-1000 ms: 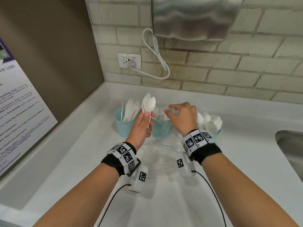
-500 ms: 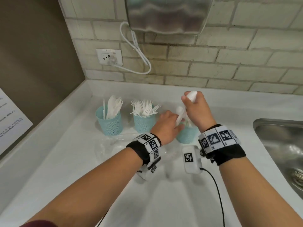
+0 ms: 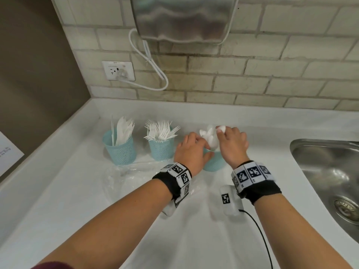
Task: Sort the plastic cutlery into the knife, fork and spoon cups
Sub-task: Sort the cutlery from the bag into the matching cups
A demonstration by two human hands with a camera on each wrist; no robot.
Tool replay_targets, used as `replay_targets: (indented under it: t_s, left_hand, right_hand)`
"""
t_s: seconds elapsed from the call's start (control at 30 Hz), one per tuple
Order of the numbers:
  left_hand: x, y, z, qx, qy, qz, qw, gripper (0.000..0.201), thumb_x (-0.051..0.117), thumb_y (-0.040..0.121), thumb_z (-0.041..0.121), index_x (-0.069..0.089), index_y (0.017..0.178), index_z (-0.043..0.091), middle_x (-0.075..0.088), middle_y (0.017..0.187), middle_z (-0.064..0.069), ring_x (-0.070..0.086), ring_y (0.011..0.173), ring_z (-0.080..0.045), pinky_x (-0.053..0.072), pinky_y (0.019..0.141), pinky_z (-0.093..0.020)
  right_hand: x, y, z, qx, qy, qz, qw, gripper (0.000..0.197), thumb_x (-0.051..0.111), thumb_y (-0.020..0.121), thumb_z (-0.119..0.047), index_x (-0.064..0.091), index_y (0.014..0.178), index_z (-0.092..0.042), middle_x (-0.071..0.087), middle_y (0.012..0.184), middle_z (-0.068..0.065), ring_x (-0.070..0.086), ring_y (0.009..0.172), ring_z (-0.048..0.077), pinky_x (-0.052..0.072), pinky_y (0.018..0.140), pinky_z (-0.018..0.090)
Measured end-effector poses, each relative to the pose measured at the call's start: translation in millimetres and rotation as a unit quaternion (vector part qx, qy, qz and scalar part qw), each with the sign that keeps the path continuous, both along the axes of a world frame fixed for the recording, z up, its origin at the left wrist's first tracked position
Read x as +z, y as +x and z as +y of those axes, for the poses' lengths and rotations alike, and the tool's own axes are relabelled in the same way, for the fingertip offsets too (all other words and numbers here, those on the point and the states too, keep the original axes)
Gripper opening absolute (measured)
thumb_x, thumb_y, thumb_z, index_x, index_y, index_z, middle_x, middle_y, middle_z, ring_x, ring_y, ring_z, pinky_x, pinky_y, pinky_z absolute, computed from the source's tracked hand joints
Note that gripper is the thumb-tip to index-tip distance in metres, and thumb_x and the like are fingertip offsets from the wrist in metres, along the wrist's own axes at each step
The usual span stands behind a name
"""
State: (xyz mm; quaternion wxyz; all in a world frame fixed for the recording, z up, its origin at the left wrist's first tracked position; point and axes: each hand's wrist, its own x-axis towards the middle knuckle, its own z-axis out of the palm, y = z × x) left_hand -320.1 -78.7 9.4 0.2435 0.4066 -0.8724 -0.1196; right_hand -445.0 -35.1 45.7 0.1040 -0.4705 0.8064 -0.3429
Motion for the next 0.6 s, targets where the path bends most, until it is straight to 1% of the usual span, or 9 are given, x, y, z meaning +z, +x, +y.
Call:
replay_targets:
  t_s: [0.07,0.13,0.23,0.3,0.37,0.43,0.47,0.53,0.6]
  left_hand:
    - [2,2,2,-0.001,0.013,0.007,1.0,0.026,0.057,0.087,0.042,0.061,0.108,0.027,0.048,0.12,0.003,0.044,0.116,-0.016,0.036,0.098,-0.033]
    - [6,8,5,-0.009,0.024,0.011,1.0,0.028,0.056,0.089,0.036,0.057,0.116,0.028,0.052,0.123,0.003,0.046,0.118,-0.017,0.037,0.099,-0.035]
    - [10,31,10,-0.017,0.031,0.014,0.999,0.03,0.054,0.091,0.031,0.054,0.121,0.027,0.057,0.123,0.005,0.049,0.116,-0.017,0.039,0.098,-0.036]
    - [11,55,12,-0.005,0.032,0.001,0.999,0.025,0.053,0.092,0.031,0.057,0.116,0.029,0.059,0.119,0.007,0.049,0.114,-0.016,0.039,0.097,-0.036]
    - [11,84,14,0.029,0.033,-0.014,0.999,0.021,0.053,0.092,0.03,0.059,0.112,0.032,0.06,0.116,0.009,0.051,0.112,-0.015,0.039,0.097,-0.036]
    - [10,115,13,0.089,0.028,-0.032,0.995,0.02,0.054,0.092,0.028,0.06,0.11,0.035,0.061,0.114,0.011,0.051,0.11,-0.014,0.036,0.096,-0.035]
    - [8,132,14,0.127,0.028,-0.049,0.99,0.021,0.054,0.091,0.028,0.06,0.111,0.035,0.06,0.115,0.01,0.05,0.112,-0.015,0.033,0.095,-0.036]
    - [1,164,17,0.208,0.043,-0.09,0.973,0.027,0.055,0.09,0.025,0.057,0.116,0.033,0.054,0.121,0.004,0.045,0.117,-0.02,0.03,0.096,-0.038]
    - [-10,192,20,0.284,0.077,-0.115,0.949,0.04,0.058,0.086,0.019,0.051,0.125,0.026,0.047,0.127,-0.004,0.039,0.119,-0.026,0.032,0.095,-0.041]
  right_hand:
    - [-5,2,4,0.001,0.036,0.074,0.997,0.035,0.035,0.097,-0.033,0.056,0.122,-0.021,0.044,0.122,0.007,0.035,0.113,0.027,0.025,0.091,0.035]
    - [-9,3,7,-0.009,0.036,0.119,0.992,0.04,0.042,0.095,-0.033,0.05,0.132,-0.022,0.04,0.126,0.009,0.034,0.114,0.028,0.026,0.092,0.037]
    - [-4,13,17,-0.06,-0.051,0.137,0.987,0.051,0.05,0.091,-0.033,0.042,0.139,-0.019,0.039,0.128,0.011,0.036,0.115,0.03,0.026,0.092,0.037]
    - [1,26,24,-0.043,-0.141,0.128,0.981,0.043,0.054,0.089,-0.027,0.05,0.131,-0.018,0.043,0.122,0.01,0.039,0.111,0.028,0.028,0.091,0.034]
    - [0,41,30,0.038,-0.182,0.081,0.979,0.026,0.055,0.089,-0.021,0.061,0.114,-0.017,0.053,0.11,0.007,0.049,0.102,0.023,0.037,0.088,0.032]
    - [-12,55,35,0.095,-0.111,0.034,0.989,0.019,0.054,0.09,-0.022,0.067,0.103,-0.016,0.062,0.101,0.005,0.058,0.094,0.021,0.047,0.081,0.032]
    - [-20,60,35,0.104,-0.037,0.034,0.993,0.024,0.054,0.091,-0.027,0.066,0.107,-0.015,0.062,0.105,0.007,0.059,0.099,0.024,0.049,0.084,0.033]
    - [-40,66,37,0.103,0.14,0.049,0.984,0.046,0.05,0.093,-0.04,0.054,0.128,-0.01,0.05,0.125,0.012,0.048,0.12,0.03,0.043,0.099,0.037]
    - [-55,71,39,0.103,0.231,0.034,0.967,0.056,0.05,0.092,-0.045,0.047,0.134,-0.007,0.044,0.131,0.015,0.044,0.124,0.033,0.039,0.104,0.038]
